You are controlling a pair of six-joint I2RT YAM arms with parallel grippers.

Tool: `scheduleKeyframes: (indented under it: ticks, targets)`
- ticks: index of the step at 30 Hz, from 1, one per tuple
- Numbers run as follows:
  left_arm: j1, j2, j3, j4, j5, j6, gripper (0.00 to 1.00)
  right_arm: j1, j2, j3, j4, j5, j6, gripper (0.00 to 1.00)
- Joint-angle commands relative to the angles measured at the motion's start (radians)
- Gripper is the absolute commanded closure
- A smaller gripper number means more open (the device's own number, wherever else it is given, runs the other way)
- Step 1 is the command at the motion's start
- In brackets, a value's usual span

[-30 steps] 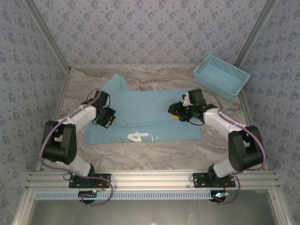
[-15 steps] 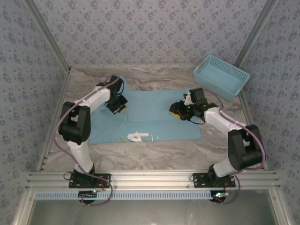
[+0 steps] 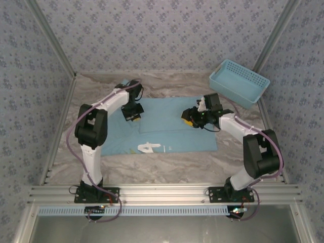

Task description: Fold and stack the t-shirts

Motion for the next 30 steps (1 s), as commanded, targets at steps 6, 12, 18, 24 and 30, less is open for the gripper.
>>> scheduleKeyframes:
  ticks: [6,12,18,24,30]
  targets:
    - [0.025,-0.168,-0.016,-0.032,-0.100,-0.007,0.50,-0.048,-0.024,-0.002,-0.072,0.039,-0.002,0.59]
    - [0.116,-0.349,-0.293,0.056,0.037,-0.096,0.65,-0.104,-0.035,-0.045,-0.207,0.168,0.002,0.66]
    - [0.190,-0.360,-0.421,0.227,0.230,-0.148,0.84,-0.109,-0.012,-0.047,-0.182,0.187,-0.005,0.77]
    - [0.192,-0.281,-0.368,0.115,0.177,-0.184,0.88,-0.099,0.007,-0.031,-0.192,0.168,-0.019,0.81]
    - [0.339,-0.345,-0.503,0.084,0.110,-0.188,0.91,-0.145,0.074,0.011,-0.367,0.208,-0.079,0.82]
